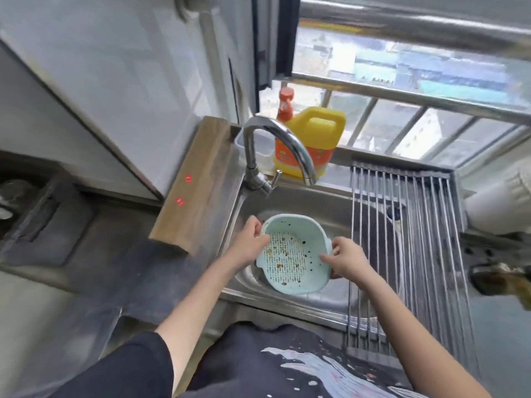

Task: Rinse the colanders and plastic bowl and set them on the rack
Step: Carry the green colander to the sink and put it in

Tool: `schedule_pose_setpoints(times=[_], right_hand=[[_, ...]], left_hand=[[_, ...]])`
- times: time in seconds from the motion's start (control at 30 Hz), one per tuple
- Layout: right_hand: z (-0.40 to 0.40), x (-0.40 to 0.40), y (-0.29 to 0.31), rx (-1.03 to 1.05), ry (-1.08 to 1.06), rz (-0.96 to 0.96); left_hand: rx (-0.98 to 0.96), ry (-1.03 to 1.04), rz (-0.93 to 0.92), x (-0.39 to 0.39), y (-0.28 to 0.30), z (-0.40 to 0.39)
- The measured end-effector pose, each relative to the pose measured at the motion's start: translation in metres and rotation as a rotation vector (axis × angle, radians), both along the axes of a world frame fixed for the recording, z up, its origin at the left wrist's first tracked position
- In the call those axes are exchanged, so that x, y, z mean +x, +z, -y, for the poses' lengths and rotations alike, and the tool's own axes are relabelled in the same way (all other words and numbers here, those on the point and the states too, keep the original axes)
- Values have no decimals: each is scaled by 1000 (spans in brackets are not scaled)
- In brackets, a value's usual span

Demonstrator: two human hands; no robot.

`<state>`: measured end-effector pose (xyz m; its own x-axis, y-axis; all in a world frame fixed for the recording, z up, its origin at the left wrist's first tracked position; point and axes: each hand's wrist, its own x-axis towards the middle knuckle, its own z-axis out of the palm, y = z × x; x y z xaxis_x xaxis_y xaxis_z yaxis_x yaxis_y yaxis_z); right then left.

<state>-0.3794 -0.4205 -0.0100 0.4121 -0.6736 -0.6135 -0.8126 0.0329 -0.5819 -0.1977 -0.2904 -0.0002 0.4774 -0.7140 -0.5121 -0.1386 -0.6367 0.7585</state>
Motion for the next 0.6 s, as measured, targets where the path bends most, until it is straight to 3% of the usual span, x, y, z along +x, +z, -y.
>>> schedule_pose_setpoints(times=[0.17,0.43,0.6], right_hand=[[5,-9,-29,-64,-26,-48],[-12,6,-64,-24,-4,-99],[-17,17,-73,-8,19,-117]], left_hand=[[15,42,-99,-8,-20,12],[76,336,-333,0,-54,-1],[96,345,-241,4,-56,-14]])
